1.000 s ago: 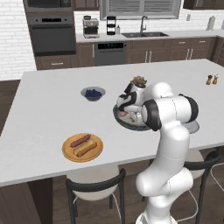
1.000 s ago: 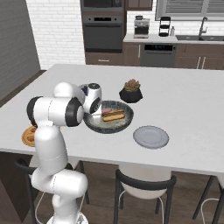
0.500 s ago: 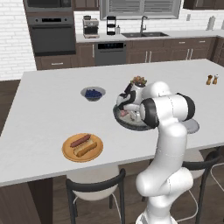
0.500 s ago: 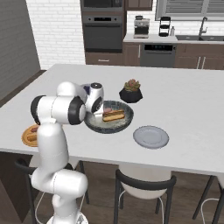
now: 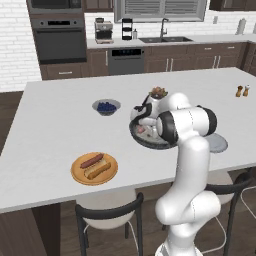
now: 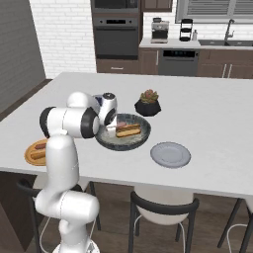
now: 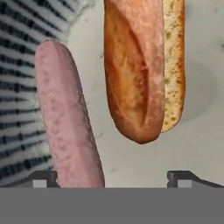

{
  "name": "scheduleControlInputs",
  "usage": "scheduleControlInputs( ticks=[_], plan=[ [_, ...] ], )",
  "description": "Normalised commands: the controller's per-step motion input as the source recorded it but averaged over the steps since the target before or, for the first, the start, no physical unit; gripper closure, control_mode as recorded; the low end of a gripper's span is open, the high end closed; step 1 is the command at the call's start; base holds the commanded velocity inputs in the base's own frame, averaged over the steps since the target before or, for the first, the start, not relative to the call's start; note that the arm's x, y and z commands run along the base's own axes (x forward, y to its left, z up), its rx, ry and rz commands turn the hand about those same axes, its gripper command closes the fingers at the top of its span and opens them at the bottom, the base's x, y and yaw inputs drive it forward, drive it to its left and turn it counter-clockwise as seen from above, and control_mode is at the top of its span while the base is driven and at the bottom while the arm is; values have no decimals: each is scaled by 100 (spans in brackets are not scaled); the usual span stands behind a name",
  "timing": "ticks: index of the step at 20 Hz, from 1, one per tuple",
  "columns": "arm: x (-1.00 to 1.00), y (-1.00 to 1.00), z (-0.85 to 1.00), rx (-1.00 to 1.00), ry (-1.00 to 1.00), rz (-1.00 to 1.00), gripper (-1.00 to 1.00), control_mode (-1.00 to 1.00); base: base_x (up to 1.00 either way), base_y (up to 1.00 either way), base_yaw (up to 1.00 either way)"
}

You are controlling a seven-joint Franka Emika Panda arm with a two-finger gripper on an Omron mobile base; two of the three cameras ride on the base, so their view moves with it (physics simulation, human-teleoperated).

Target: Place one bun and one sausage from the bowl on each plate.

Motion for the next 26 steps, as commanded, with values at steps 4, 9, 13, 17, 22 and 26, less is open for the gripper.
scheduleControlInputs(
  ticks=[4,9,13,17,22,26],
  plan=[
    [8,3,-31,-2,0,0,-100,-100,0,0,0],
    [18,0,-19,0,1,0,-100,-100,0,0,0],
    [-1,0,-43,-2,3,0,100,-100,0,0,0],
    [0,0,-35,-2,-1,0,100,-100,0,0,0],
    [-14,-1,-3,0,1,0,100,-100,0,0,0],
    [-78,-37,69,0,-7,-3,100,-100,0,0,0]
  ],
)
